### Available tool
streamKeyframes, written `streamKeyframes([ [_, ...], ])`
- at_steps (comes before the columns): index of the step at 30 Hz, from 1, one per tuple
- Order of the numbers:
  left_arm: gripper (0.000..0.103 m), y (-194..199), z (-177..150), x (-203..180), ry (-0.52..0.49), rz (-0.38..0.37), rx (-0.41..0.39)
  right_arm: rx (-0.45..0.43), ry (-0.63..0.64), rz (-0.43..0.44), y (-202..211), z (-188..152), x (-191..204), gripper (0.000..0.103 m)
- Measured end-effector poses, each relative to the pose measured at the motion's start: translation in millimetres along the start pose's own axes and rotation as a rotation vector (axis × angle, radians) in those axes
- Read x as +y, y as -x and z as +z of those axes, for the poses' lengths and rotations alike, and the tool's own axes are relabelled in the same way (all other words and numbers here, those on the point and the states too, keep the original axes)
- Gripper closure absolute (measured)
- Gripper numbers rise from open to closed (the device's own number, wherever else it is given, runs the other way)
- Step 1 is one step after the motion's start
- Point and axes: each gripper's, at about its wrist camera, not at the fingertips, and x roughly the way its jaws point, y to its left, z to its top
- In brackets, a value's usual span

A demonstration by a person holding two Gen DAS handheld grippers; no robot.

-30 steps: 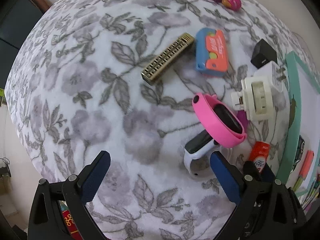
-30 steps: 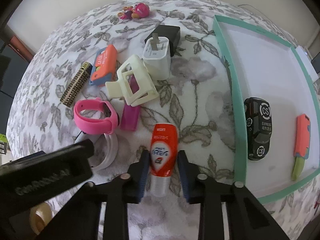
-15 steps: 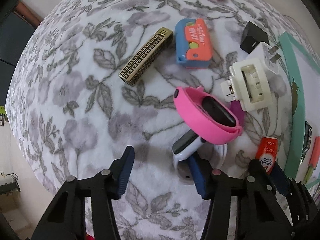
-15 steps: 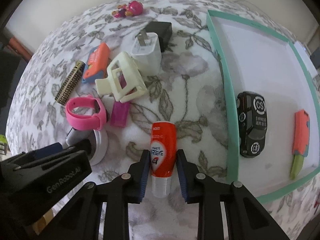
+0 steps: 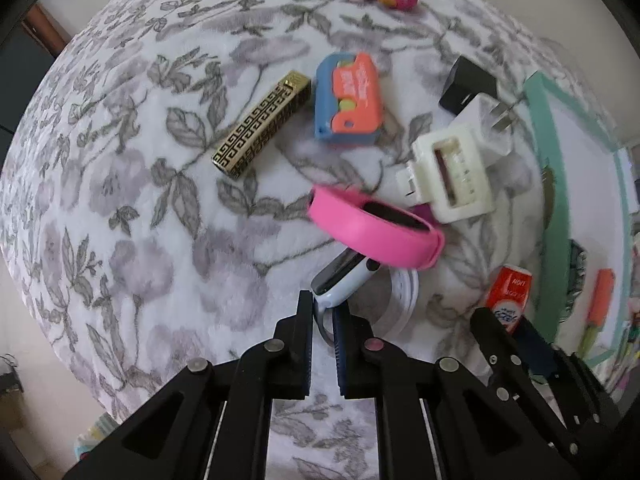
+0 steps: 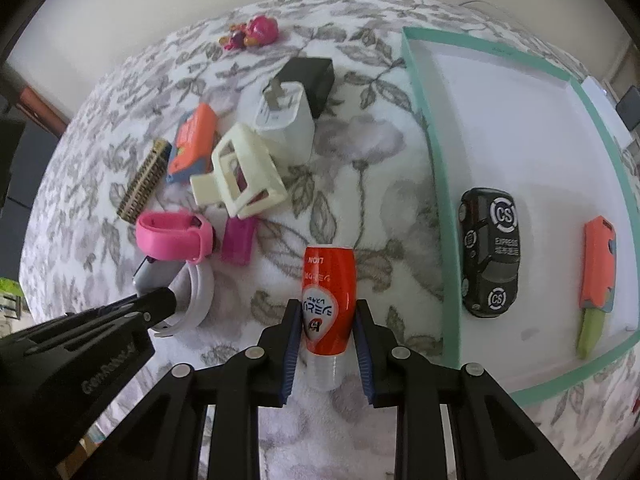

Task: Organize rigid objects
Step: 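Grasp the white smartwatch with the left gripper while the right gripper lifts the red bottle, then carry the smartwatch and red bottle into the tray and open both grippers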

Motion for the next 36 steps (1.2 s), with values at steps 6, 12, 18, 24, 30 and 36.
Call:
streamKeyframes([
  [6,0.093,25,3,-2,0.017,-0.058,-0.076,-0.042,-0.043,0.035,13,5,-10,0.076],
  [12,0.093,47,5,6,0.022,-0.118,-0.153,-0.095,-0.076,0.064,27,4,-13,0.076],
  [18,0.093,73,8,23,0.006,-0.174,-0.233,-0.169,-0.118,0.085,45,6,-23,0.076],
  [24,0.093,90,3,6,-0.058,-0.219,-0.308,-0.254,-0.206,0.035,64,8,-52,0.076],
  [30,0.093,95,-11,-35,-0.185,-0.272,-0.346,-0.296,-0.332,-0.070,77,7,-106,0.076],
  [36,0.093,93,-34,-91,-0.360,-0.269,-0.377,-0.308,-0.438,-0.186,83,-2,-150,0.076],
])
